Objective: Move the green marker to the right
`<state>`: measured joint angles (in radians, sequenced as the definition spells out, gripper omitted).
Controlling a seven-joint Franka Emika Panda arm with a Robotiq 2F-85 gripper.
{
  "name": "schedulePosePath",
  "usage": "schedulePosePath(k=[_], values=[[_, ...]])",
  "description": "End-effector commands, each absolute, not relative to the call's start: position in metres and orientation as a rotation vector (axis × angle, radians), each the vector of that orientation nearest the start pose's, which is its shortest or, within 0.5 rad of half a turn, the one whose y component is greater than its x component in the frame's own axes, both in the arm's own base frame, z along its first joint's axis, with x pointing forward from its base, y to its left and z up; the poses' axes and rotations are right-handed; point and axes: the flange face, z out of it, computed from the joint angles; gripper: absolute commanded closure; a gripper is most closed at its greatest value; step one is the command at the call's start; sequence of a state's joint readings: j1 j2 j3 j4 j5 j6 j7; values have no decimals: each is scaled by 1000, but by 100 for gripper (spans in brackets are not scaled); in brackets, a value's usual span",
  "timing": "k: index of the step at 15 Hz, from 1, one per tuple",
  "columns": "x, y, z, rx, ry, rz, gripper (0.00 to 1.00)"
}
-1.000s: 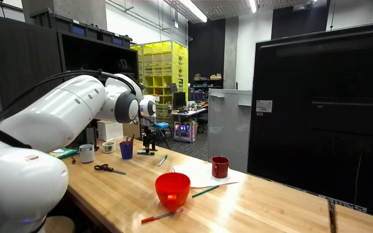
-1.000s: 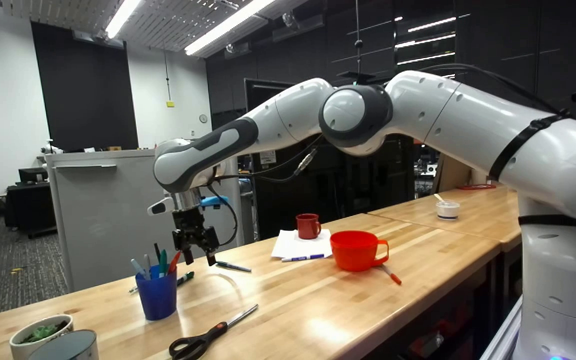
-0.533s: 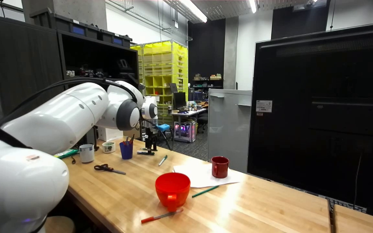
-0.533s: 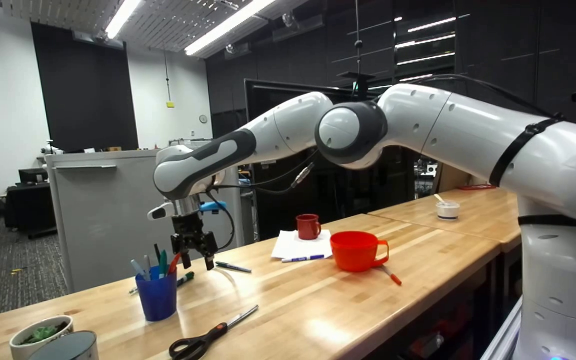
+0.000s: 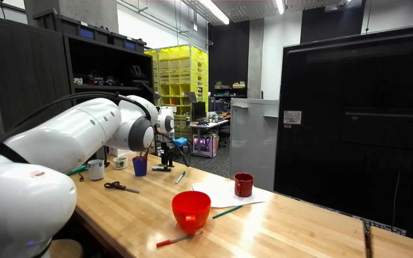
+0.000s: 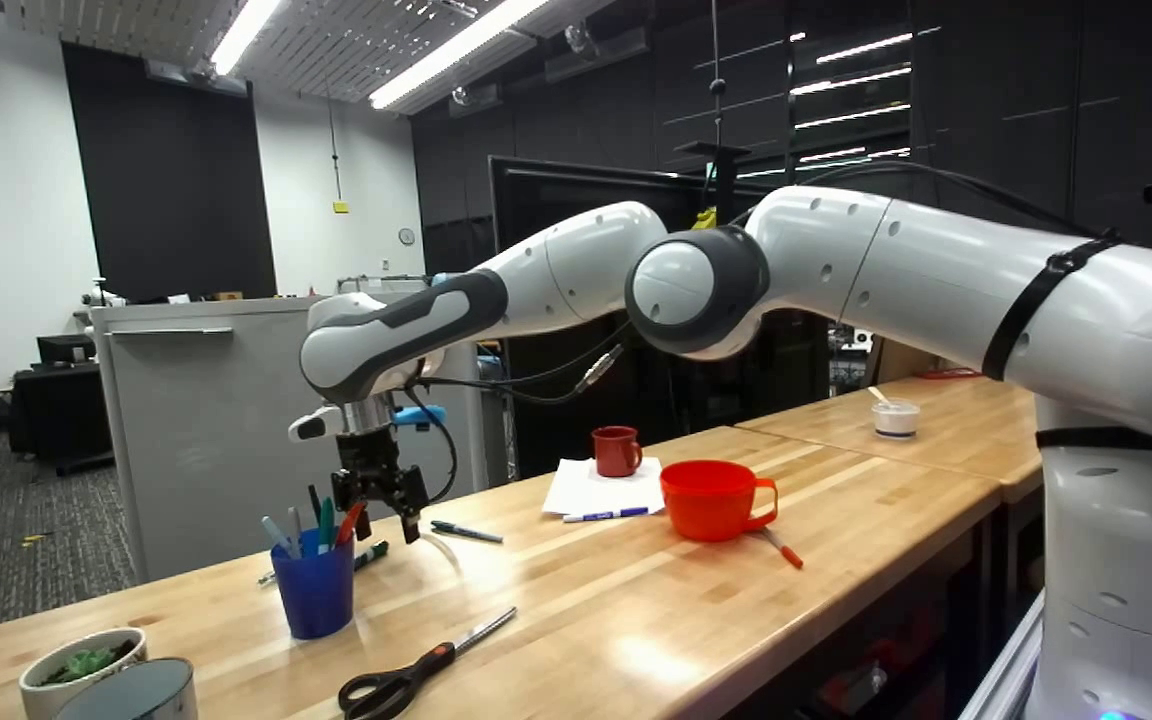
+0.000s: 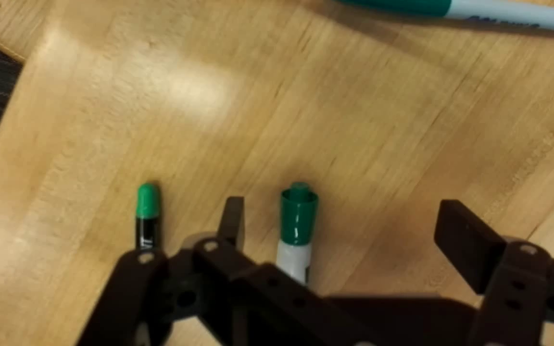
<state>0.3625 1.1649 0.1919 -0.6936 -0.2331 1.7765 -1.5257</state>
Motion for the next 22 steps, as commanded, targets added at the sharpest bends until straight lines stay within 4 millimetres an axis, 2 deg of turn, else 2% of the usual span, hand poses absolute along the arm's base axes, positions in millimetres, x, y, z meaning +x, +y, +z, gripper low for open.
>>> schedulePosePath(k=[1, 7, 8, 10, 11, 18, 20, 22], values=[[723, 338, 237, 1635, 2683, -115, 0], [724, 335, 222, 1644, 2702, -109, 1], [725, 335, 223, 1646, 2702, -101, 26], [725, 335, 222, 1648, 2706, -97, 28], [726, 335, 223, 1648, 2705, -90, 33], [727, 338, 230, 1644, 2702, -54, 87], [727, 338, 232, 1642, 2699, -58, 99], [727, 338, 234, 1641, 2694, -59, 95]])
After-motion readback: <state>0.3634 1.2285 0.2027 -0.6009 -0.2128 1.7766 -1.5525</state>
